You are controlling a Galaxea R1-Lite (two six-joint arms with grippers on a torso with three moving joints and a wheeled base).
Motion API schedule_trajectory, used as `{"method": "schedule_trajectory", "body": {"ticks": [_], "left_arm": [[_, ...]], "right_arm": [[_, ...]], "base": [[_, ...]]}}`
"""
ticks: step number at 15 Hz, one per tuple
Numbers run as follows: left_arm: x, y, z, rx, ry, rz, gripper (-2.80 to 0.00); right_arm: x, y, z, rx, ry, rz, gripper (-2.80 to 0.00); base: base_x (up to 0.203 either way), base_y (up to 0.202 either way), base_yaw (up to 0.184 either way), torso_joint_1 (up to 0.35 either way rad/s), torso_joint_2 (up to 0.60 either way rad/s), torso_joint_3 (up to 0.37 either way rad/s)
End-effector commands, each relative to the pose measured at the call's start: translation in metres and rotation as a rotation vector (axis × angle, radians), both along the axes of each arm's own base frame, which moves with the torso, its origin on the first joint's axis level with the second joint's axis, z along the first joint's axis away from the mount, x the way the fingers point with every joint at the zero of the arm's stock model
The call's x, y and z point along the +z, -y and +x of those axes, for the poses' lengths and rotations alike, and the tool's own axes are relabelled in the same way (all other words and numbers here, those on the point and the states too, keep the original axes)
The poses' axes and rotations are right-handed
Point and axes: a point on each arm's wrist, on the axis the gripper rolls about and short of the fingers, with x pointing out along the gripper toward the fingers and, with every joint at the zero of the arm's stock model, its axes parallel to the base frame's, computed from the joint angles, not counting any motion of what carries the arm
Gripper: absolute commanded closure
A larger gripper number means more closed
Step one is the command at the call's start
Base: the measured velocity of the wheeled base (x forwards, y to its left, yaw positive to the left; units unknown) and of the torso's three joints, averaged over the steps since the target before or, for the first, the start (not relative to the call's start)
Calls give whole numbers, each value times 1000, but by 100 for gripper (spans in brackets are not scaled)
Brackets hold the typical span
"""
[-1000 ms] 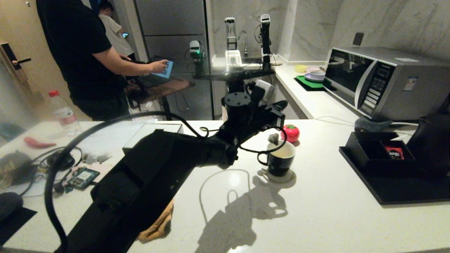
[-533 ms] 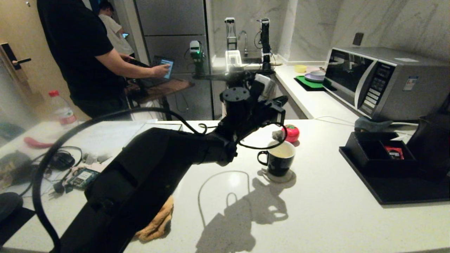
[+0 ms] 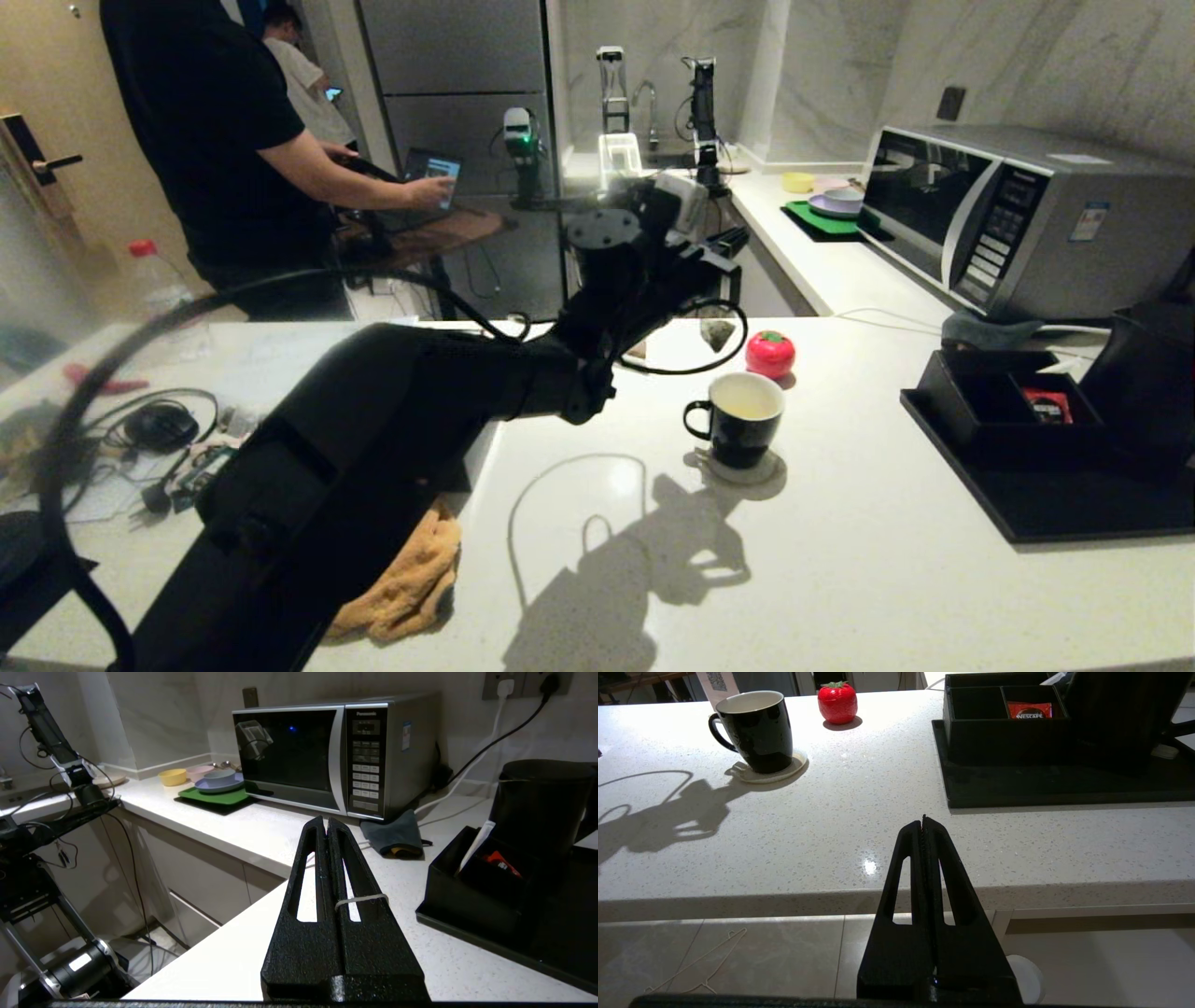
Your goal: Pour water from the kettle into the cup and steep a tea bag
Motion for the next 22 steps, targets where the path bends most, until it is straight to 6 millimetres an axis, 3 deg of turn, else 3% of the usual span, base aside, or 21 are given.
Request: {"method": "schedule_trajectory", "body": {"ticks": [1, 8, 22], "left_arm": [[16, -4, -4, 0, 1, 1, 0], [58, -34, -17, 38, -53, 74, 0], [97, -144, -63, 218, -100, 128, 0]], "right_arm": [[0, 0, 0, -1, -1, 0, 0], [0, 0, 0, 1, 0, 0, 0], [0, 0, 0, 0, 0, 0, 0]], "base": [[0, 0, 0, 0, 0, 0], [0, 0, 0, 0, 0, 0], [0, 0, 0, 0, 0, 0]]}}
